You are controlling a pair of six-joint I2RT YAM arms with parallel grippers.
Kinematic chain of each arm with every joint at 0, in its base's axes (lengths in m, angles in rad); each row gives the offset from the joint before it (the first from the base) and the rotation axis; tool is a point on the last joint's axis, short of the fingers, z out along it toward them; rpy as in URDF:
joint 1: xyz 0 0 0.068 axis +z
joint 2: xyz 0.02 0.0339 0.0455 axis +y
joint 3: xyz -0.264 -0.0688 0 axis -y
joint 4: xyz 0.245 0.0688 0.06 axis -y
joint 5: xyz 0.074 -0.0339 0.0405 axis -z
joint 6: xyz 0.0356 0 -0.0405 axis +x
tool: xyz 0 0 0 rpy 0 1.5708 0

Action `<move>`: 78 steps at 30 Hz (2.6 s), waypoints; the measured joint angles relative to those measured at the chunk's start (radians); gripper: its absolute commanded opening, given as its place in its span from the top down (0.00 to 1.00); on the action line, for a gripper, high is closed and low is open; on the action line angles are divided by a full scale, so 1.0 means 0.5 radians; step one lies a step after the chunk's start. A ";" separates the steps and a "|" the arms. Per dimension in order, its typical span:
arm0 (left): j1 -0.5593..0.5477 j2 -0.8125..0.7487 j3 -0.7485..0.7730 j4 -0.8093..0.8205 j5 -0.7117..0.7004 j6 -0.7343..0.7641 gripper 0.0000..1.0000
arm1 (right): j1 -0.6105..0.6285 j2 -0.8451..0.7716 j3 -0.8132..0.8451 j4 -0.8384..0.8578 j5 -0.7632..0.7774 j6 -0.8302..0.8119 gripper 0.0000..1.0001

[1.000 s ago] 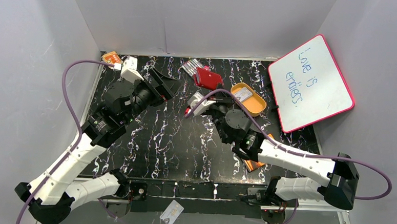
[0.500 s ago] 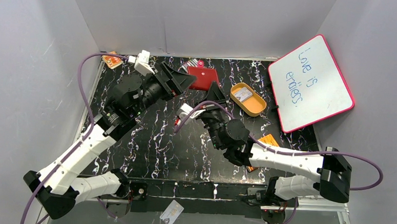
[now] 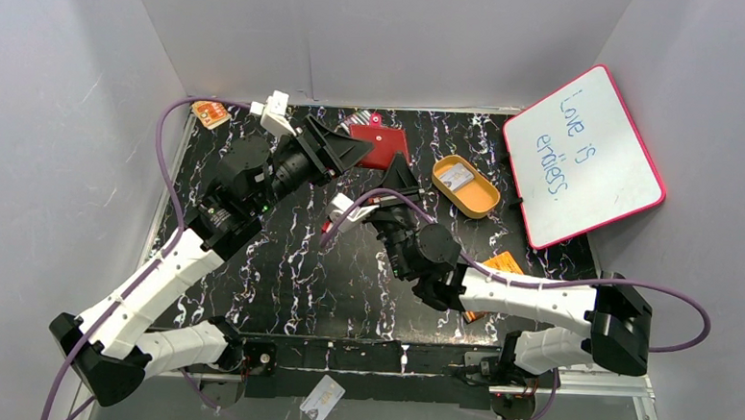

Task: Put the credit cards into the card holder
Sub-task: Close the card holder at the center of the board.

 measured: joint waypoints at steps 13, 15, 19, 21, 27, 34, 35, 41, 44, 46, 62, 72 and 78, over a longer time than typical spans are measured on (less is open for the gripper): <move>0.000 0.082 -0.004 0.021 0.081 -0.024 0.56 | 0.014 0.027 0.053 0.004 0.055 -0.006 1.00; 0.000 0.105 -0.008 0.027 0.089 -0.039 0.64 | 0.016 0.027 0.053 0.000 0.069 -0.006 1.00; 0.000 0.111 -0.008 0.093 0.114 -0.053 0.90 | 0.021 0.034 0.053 -0.011 0.083 -0.007 1.00; -0.001 0.111 -0.010 0.105 0.118 -0.071 1.00 | 0.024 0.037 0.053 -0.006 0.092 -0.010 1.00; -0.006 0.034 -0.095 0.072 0.021 -0.084 1.00 | 0.068 0.039 0.114 -0.275 0.146 0.194 0.35; 0.001 -0.140 -0.113 -0.220 -0.466 0.179 1.00 | 0.092 -0.110 0.369 -1.794 -0.153 1.444 0.11; 0.001 -0.167 -0.113 -0.276 -0.526 0.224 1.00 | 0.091 -0.116 0.382 -1.901 -0.225 1.556 0.10; 0.002 -0.404 -0.111 -0.549 -0.625 0.526 1.00 | -0.228 -0.230 0.497 -2.365 -1.076 2.329 0.10; 0.002 -0.533 -0.111 -0.642 -0.483 0.668 1.00 | -0.784 -0.338 0.527 -2.343 -1.693 2.742 0.10; 0.002 -0.610 -0.111 -0.692 -0.324 0.745 1.00 | -1.082 -0.397 0.526 -2.289 -2.042 2.990 0.10; 0.002 -0.657 -0.092 -0.575 0.767 0.974 1.00 | -1.382 -0.306 0.102 -0.497 -3.749 5.093 0.22; 0.002 -0.499 -0.073 -0.424 0.921 0.938 1.00 | -1.291 -0.169 0.103 -0.307 -3.767 5.308 0.42; 0.015 -0.475 -0.073 -0.374 0.926 0.914 1.00 | -1.253 -0.137 0.104 -0.140 -3.747 5.444 0.73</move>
